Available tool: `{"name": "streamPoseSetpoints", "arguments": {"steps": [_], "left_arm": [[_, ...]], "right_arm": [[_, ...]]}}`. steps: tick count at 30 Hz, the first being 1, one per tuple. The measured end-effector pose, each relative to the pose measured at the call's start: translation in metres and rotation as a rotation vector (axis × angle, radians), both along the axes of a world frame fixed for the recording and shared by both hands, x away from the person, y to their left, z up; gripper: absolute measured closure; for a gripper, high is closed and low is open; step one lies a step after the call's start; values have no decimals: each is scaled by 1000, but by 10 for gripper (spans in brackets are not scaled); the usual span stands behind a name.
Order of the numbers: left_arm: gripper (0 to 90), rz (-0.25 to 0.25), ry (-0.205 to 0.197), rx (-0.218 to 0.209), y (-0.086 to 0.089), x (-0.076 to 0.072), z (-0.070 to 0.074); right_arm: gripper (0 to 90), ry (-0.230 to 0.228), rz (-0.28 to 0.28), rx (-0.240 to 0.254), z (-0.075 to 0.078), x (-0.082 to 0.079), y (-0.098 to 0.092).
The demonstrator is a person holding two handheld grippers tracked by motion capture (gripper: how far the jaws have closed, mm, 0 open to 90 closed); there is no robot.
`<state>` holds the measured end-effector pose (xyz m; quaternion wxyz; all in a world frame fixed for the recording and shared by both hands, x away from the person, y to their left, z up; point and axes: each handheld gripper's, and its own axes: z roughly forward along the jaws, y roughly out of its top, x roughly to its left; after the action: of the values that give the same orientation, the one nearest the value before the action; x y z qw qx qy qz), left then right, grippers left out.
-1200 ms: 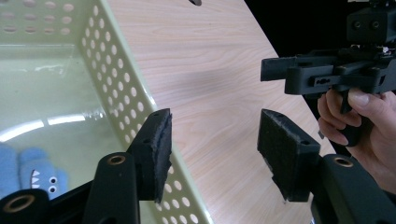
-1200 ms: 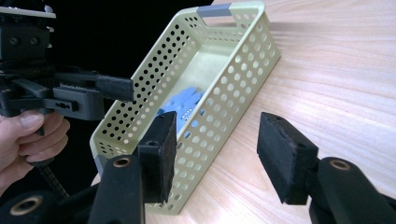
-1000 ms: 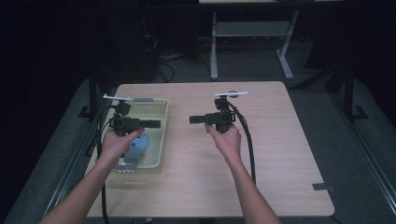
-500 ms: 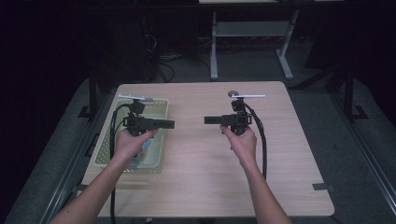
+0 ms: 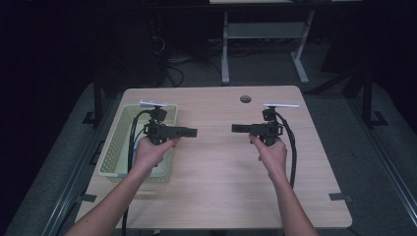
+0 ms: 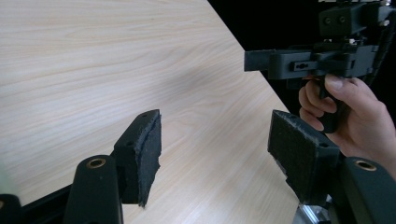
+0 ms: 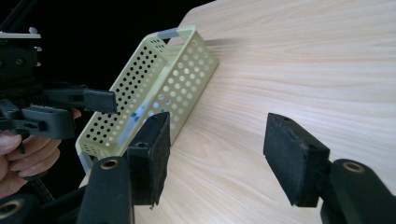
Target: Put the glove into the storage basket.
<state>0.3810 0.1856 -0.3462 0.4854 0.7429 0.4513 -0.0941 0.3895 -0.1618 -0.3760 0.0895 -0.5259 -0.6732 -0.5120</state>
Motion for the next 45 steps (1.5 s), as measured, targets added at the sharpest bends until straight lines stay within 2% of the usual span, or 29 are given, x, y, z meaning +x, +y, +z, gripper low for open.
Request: {"name": "streamPoseSetpoints", "arguments": {"steps": [7, 9, 20, 29, 32, 37, 43, 45], "left_arm": [[330, -13, 2, -19, -13, 0, -5], [328, -13, 2, -26, -16, -1, -6], [317, -24, -7, -60, -33, -8, -11], [309, -33, -16, -48, -43, -13, -13], [292, -29, -18, -56, -46, -17, -15], [292, -45, -45, -44, -50, -23, -19], [289, -60, -50, -53, -57, -31, -26], [288, -71, -58, -43, -59, -34, -28]], "right_arm": [[393, 13, -20, -8, -6, -4, -23], [394, 11, -29, 3, -7, -6, -30], [376, 22, -51, 1, -16, -13, -61], [362, 34, -76, 16, -24, -24, -82], [356, 41, -80, 17, -26, -28, -85], [355, 49, -91, 20, -33, -35, -92], [348, 58, -97, 17, -43, -42, -99], [348, 60, -100, 17, -45, -44, -101]]}}
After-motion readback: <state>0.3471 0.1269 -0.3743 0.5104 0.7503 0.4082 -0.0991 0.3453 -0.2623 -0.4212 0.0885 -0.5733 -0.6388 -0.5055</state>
